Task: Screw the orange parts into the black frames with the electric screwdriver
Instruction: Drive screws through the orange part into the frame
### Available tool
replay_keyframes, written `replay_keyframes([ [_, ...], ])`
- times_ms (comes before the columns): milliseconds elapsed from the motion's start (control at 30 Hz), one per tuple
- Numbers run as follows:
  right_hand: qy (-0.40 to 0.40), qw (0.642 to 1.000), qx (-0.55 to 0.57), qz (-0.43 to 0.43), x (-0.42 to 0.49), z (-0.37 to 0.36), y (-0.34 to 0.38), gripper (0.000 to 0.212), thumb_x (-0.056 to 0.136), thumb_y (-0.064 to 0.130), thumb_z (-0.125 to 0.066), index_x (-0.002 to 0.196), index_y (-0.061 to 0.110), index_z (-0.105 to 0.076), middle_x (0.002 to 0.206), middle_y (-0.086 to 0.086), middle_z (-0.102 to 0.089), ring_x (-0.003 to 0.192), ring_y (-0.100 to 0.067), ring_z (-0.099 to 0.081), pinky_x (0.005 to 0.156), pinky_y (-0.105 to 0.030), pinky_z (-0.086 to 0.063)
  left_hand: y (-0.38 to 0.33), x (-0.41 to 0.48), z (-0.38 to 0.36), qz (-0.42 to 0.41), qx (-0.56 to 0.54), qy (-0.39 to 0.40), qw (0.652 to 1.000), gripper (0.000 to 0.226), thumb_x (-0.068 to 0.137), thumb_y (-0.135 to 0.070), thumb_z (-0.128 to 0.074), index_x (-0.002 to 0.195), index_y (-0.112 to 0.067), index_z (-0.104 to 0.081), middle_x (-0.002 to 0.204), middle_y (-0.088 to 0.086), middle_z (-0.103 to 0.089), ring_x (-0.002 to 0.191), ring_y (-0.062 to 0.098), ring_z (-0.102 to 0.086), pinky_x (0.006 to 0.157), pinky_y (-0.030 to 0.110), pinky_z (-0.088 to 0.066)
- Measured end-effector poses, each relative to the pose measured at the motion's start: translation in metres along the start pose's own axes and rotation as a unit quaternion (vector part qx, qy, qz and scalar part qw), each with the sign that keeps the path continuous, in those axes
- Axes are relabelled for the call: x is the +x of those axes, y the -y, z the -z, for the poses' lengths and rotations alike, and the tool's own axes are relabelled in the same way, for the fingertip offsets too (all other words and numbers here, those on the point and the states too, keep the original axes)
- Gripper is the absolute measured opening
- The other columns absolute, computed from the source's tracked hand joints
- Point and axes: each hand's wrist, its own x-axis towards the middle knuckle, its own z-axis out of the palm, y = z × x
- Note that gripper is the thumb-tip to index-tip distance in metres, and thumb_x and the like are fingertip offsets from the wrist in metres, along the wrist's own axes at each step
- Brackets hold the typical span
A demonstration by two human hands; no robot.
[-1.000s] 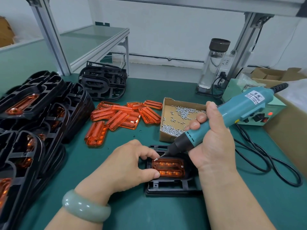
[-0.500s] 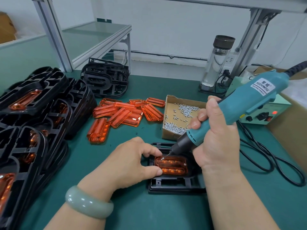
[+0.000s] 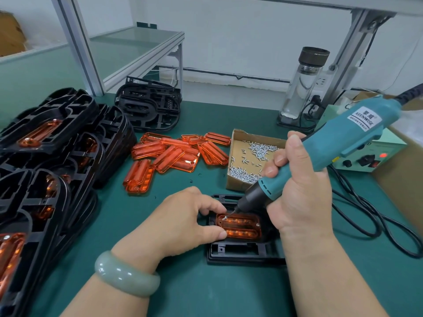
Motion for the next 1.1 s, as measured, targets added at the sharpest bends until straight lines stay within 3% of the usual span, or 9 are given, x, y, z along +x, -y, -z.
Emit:
replay_keyframes([
  [767,0.019,1.0,-0.005,0.001,-0.0025,-0.0027,-0.0016,0.006,0.083,0.02,-0.061,0.088,0.02,-0.058,0.057,0.004,-0.049,0.045,-0.011,-0.046,0.048,-0.021,-0.042,-0.0016,-0.0012,0.0004,0.004,0.0,-0.003,1.0,0.037,0.063,-0.051,-0.079,0.097,-0.051,-0.065,0.087,-0.016,-0.052,0.078,-0.001,-0.05,0.077,0.022,-0.045],
  [1100,0.032,0.999,-0.016,0.009,-0.0048,-0.0047,-0.0035,0.008,0.083,0.018,-0.061,0.09,0.018,-0.058,0.057,0.004,-0.049,0.045,-0.011,-0.046,0.049,-0.021,-0.042,-0.003,-0.0016,0.0005,0.005,-0.002,-0.002,1.0,0.037,0.063,-0.05,-0.08,0.098,-0.049,-0.065,0.088,-0.016,-0.052,0.078,0.0,-0.05,0.081,0.027,-0.047],
])
